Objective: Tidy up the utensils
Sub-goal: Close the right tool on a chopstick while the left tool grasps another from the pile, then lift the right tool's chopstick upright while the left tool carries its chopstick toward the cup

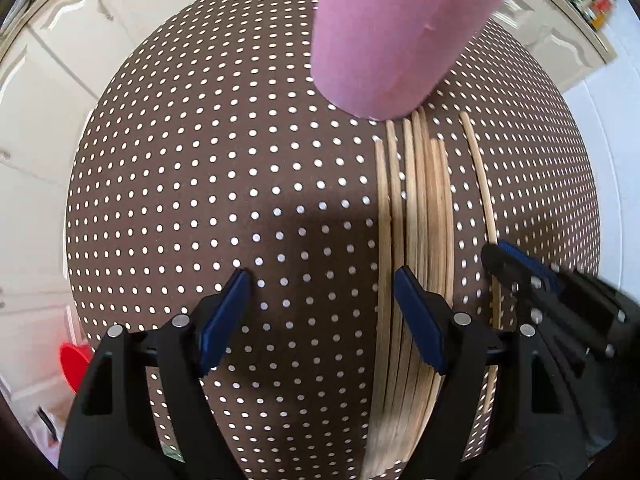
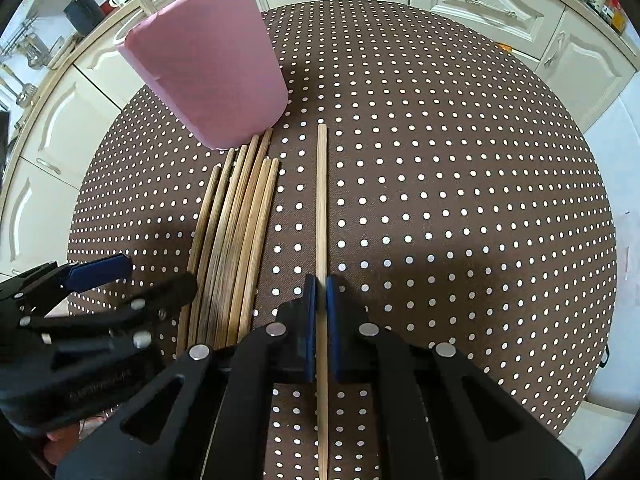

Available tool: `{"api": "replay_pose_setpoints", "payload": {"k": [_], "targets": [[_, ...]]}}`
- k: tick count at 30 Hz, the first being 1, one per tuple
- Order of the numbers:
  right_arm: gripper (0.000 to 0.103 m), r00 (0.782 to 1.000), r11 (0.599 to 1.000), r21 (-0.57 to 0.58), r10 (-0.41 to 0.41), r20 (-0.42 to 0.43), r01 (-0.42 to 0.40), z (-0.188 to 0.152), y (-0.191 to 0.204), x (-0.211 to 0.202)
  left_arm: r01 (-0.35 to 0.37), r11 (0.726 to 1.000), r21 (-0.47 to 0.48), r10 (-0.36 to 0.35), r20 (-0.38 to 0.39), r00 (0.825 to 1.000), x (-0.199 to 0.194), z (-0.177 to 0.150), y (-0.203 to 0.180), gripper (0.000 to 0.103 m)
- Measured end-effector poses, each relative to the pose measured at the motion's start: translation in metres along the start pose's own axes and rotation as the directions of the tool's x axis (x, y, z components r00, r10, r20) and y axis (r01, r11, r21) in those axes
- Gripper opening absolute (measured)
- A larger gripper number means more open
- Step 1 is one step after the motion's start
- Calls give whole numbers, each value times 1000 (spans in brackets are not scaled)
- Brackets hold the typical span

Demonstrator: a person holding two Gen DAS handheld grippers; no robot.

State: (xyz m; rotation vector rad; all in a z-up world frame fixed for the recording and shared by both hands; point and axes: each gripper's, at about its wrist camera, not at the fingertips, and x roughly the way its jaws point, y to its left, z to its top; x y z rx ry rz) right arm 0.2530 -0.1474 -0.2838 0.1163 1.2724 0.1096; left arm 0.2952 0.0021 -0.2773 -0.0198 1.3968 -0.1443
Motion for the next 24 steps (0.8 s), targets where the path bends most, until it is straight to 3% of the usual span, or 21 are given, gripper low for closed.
{"api": "replay_pose_setpoints", "payload": {"k": [7,10,12,13,20,23,24], "targets": [[5,1000,1000,19,25,2,-25,2,-12,-3,-7,1000,-6,6,-32,999,-1,15,2,74],[5,1000,1000,19,24,1,-24,2,-15,-1,-33,999,0,33,-51,998,7,14,-2,74],[5,1000,999,20,25,1,-25,2,-15,-1,-83,997,1,82,-110,991,15,15,-6,74],[5,1000,999,20,25,0,-25,2,-15,-1,-92,996,4,92,-115,989,18,-2,-5,74],[5,1000,999,43,12,-14,-12,7,-12,-2,-100,994,-32,98,-79,992,17,7,-8,71],[6,1000,999,38,-10,-15,11,13,-8,-1,-106,993,-52,104,-34,994,9,13,0,46],[6,1000,999,30,-20,-14,20,17,-5,0,-107,993,-54,107,-12,994,6,15,1,28]]}}
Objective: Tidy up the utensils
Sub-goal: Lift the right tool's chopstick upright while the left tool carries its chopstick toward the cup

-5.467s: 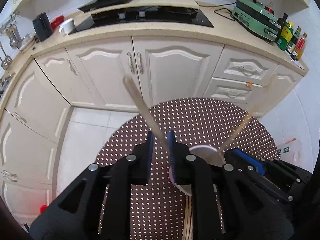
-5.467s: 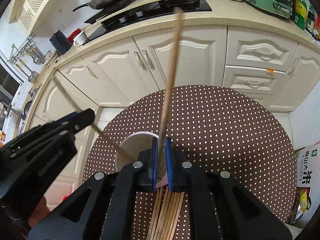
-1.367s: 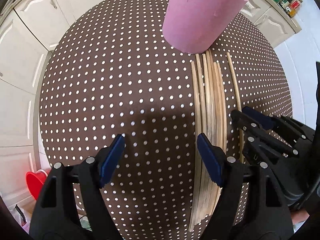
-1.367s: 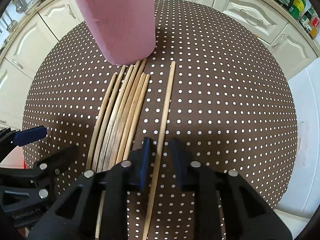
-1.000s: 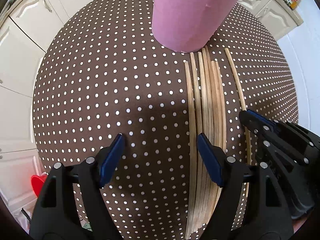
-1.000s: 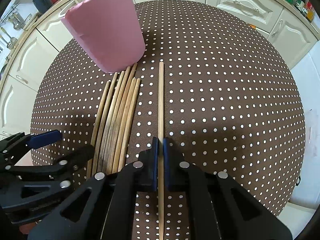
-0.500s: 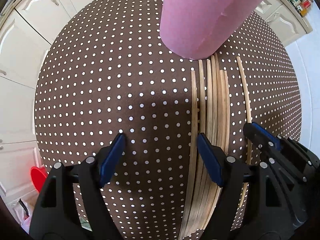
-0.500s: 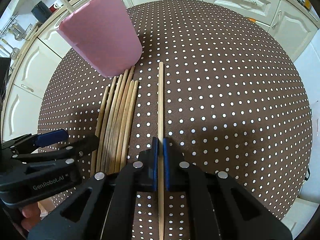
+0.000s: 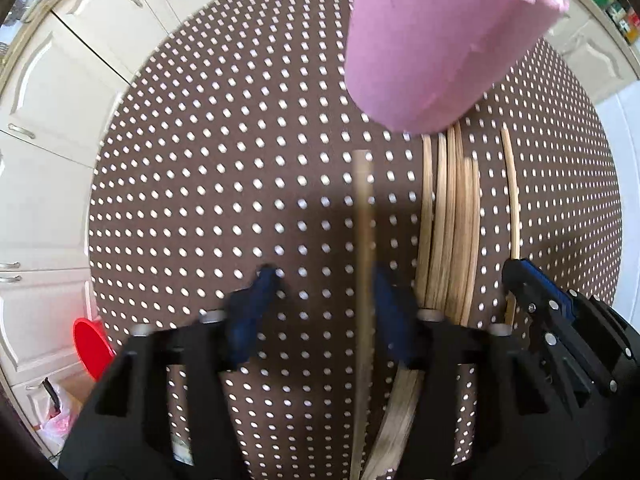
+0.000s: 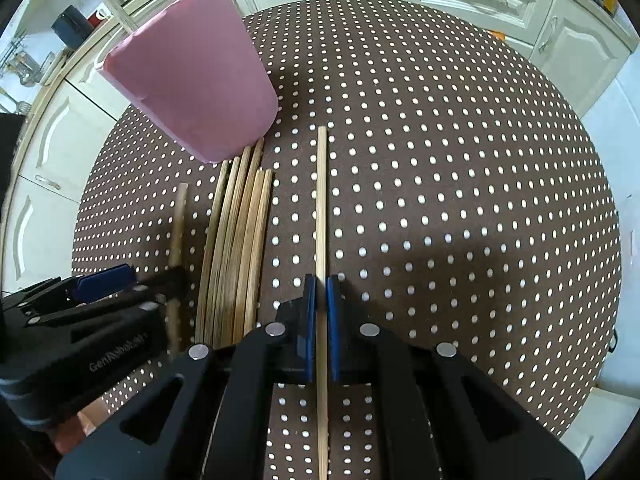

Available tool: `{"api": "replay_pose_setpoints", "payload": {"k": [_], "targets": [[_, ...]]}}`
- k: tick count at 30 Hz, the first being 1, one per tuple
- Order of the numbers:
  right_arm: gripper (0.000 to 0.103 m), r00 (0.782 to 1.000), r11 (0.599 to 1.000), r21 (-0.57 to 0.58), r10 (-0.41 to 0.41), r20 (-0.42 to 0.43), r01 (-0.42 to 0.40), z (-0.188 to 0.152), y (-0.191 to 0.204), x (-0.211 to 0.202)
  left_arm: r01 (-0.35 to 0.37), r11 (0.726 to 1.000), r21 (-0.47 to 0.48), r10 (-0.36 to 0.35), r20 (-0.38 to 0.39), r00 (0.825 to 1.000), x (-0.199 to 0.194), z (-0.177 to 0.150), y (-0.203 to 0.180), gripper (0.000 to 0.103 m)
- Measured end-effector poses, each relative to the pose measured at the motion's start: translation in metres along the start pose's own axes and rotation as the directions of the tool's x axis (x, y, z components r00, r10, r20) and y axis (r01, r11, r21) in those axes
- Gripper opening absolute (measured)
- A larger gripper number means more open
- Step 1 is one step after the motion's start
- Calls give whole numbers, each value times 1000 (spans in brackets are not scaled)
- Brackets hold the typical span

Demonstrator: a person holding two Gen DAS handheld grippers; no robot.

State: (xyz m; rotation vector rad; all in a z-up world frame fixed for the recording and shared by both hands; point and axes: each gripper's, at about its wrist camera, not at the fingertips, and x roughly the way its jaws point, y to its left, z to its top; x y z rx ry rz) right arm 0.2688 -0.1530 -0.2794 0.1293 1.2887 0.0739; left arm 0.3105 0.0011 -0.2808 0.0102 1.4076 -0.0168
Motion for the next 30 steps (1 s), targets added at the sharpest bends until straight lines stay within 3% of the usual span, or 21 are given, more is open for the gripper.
{"api": "replay_pose_setpoints", "payload": {"k": [1,4,10,17,23,30], "targets": [[7,1000,1000,-7,-12,1,12,3,3,1,0,1000,-2,0,12,1000,-3,1,4,19],[5,999,999,-21,-47,0,47,7,9,2,23,1000,-6,-23,26,999,-12,7,17,8],[4,1000,999,45,9,19,-10,10,3,-4,75,997,0,-75,27,997,-20,2,42,6],[4,990,996,62,55,132,-64,17,4,-35,94,995,-33,-91,67,994,-40,-3,64,6],[4,976,993,62,91,196,-105,19,6,-58,116,992,-44,-109,132,985,-73,-3,69,6],[4,950,984,90,119,288,-151,21,2,-86,144,989,-42,-129,246,961,-124,-4,74,6]]}}
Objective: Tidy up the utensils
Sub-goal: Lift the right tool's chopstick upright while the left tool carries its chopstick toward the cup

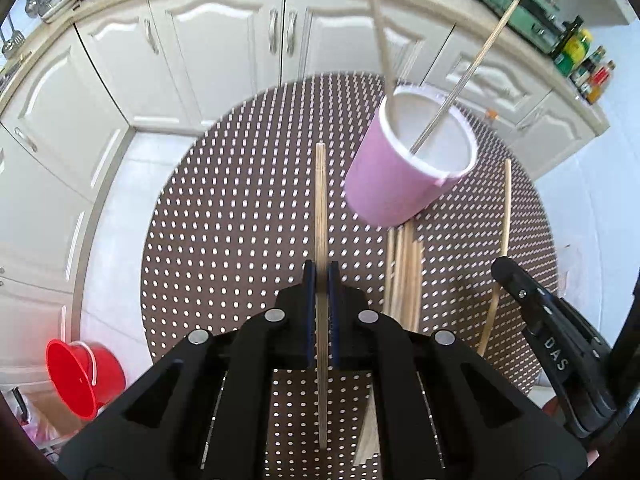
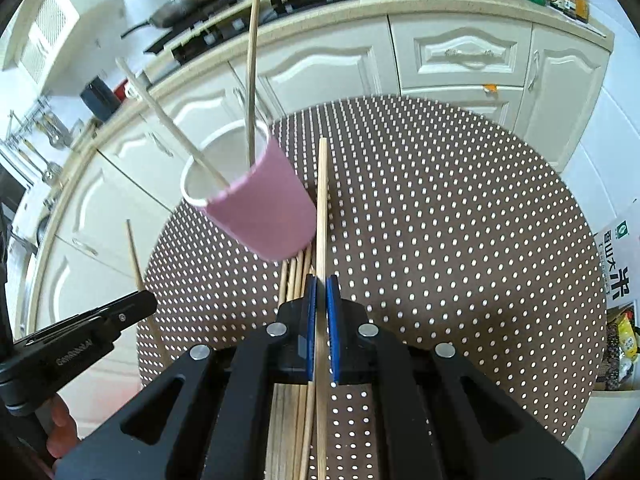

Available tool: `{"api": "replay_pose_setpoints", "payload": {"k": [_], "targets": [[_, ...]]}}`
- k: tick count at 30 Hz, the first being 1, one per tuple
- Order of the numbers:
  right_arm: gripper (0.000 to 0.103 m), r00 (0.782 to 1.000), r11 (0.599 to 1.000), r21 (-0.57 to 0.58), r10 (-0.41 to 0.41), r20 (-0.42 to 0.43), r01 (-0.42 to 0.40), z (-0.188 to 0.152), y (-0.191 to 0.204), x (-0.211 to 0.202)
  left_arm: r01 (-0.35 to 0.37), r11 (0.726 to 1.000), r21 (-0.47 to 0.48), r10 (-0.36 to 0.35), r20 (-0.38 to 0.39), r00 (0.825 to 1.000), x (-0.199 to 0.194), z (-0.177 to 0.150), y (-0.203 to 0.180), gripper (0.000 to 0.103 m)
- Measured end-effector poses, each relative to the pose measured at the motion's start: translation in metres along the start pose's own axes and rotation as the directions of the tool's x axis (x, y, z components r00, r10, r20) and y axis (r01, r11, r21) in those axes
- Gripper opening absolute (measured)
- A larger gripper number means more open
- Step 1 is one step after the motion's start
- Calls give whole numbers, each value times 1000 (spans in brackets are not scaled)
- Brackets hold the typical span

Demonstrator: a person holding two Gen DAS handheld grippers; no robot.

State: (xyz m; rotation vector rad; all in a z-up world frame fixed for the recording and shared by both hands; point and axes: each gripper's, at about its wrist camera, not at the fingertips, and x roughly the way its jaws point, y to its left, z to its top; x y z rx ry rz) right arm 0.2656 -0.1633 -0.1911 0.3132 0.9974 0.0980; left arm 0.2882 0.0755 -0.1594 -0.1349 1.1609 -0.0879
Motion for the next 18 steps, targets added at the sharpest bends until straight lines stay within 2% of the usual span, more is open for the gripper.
{"api": "replay_pose_setpoints", "payload": {"k": [9,18], "targets": [[4,991,998,43,43,123,-49,22,-3,-33,14,998,60,-20,98,995,-35,5,-37,6],[4,968,995,58,59,243,-76,46,-2,-65,19,996,85,-33,163,986,-58,13,-47,6]]}}
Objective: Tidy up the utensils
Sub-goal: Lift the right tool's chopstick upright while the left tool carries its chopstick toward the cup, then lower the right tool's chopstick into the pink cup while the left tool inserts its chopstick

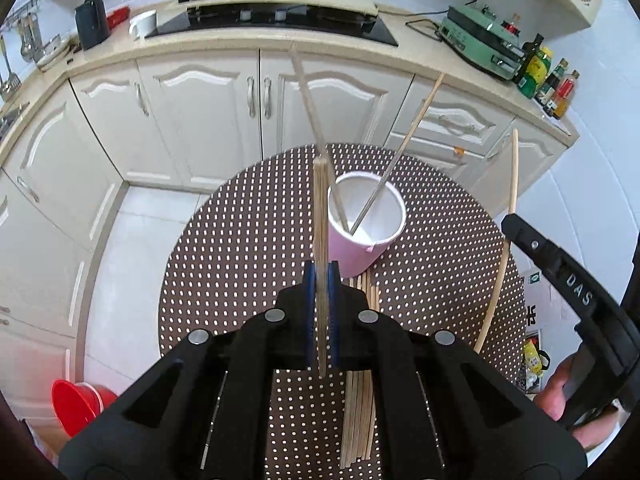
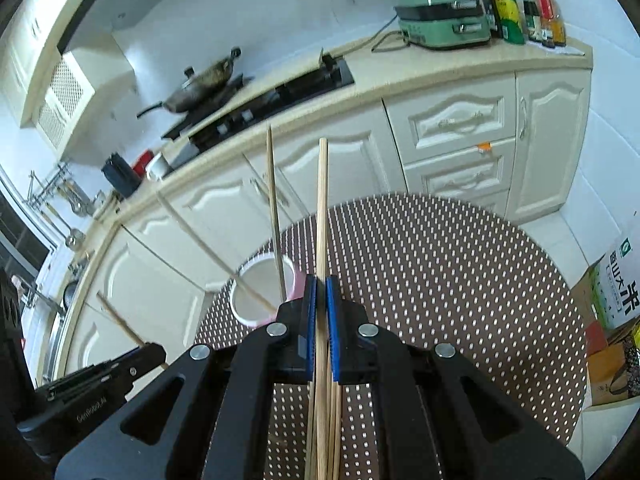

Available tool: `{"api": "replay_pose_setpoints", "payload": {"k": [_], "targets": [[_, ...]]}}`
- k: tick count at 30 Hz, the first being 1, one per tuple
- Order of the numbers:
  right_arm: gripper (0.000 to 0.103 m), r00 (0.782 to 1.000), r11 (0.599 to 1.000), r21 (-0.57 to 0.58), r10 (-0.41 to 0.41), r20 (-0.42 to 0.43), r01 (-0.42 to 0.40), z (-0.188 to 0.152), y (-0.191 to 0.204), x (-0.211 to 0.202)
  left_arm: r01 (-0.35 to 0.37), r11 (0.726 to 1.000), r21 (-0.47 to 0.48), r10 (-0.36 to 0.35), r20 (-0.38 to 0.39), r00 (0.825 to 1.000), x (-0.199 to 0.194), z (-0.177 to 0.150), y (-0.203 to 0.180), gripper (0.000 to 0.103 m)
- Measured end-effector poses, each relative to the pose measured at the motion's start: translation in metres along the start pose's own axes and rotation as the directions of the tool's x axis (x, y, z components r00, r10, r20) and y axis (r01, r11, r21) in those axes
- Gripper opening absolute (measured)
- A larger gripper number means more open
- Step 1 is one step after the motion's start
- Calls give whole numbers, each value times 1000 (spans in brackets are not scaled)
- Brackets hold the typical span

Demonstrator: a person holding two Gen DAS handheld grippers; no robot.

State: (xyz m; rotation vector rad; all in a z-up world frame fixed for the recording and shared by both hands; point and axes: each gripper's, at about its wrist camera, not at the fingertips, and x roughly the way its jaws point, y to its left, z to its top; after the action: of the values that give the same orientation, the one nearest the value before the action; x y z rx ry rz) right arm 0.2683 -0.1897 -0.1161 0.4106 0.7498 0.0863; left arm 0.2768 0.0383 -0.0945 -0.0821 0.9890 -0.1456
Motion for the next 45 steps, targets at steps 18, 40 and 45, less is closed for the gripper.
{"api": "replay_pose_setpoints", "payload": {"k": [18,40,45], "targets": [[4,982,997,-48,62,179,-54,59,28,-24,-30,999,-41,33,93,995,-44,39,15,6],[4,940,998,42,-56,337,44,88,46,3,18,998,-59,-7,181,983,-72,93,7,6],[4,947,998,51,-62,314,48,80,44,30,14,998,-66,-3,163,987,-59,97,6,6]]}}
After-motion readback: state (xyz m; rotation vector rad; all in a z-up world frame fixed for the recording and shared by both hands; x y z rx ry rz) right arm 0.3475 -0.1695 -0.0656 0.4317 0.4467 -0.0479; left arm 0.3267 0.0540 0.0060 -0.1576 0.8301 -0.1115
